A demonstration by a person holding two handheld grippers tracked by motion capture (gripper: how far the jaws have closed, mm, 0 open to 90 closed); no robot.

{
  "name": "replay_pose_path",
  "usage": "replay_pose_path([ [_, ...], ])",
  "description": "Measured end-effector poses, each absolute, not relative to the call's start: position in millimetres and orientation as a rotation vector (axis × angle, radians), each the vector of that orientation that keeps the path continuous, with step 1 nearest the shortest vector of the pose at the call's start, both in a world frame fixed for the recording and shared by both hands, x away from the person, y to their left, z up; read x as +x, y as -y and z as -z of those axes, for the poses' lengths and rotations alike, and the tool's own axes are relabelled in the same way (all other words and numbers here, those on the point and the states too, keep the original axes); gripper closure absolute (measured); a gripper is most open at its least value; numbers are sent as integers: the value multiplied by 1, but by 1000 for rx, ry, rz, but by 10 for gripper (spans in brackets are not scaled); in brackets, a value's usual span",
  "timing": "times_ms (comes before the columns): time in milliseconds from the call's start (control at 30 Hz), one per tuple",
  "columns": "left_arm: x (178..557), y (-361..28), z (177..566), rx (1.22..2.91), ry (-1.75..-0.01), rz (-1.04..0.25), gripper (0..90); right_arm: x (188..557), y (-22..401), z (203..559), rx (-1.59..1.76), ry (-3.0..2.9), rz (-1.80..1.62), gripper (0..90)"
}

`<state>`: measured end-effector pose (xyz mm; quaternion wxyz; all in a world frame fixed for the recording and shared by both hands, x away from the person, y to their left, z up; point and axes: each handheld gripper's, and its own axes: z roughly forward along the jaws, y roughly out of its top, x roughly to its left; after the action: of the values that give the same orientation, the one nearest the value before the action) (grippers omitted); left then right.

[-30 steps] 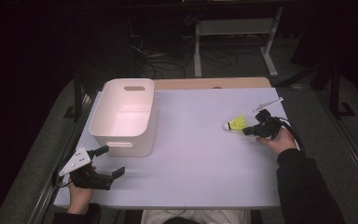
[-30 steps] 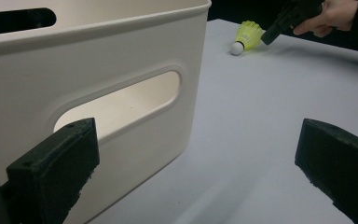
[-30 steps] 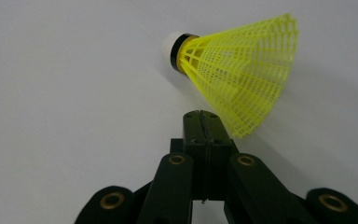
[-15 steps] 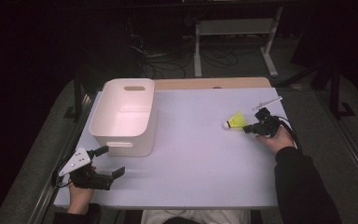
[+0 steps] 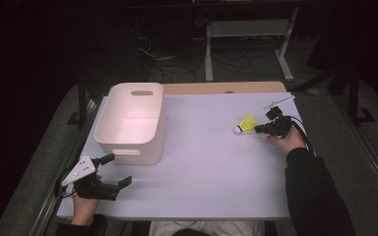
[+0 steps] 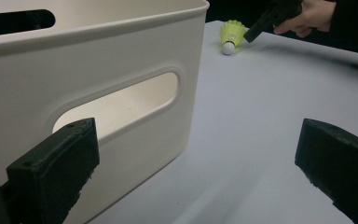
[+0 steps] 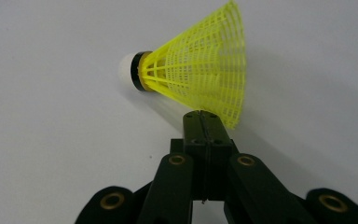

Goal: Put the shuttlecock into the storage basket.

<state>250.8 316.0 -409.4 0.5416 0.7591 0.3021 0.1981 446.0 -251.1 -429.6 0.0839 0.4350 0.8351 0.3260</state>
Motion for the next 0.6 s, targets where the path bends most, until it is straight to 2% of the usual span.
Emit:
replay_pose_path([
  [600, 252, -316, 410, 1814, -727, -464, 0, 473, 245, 430, 1347, -2468, -1002, 885],
])
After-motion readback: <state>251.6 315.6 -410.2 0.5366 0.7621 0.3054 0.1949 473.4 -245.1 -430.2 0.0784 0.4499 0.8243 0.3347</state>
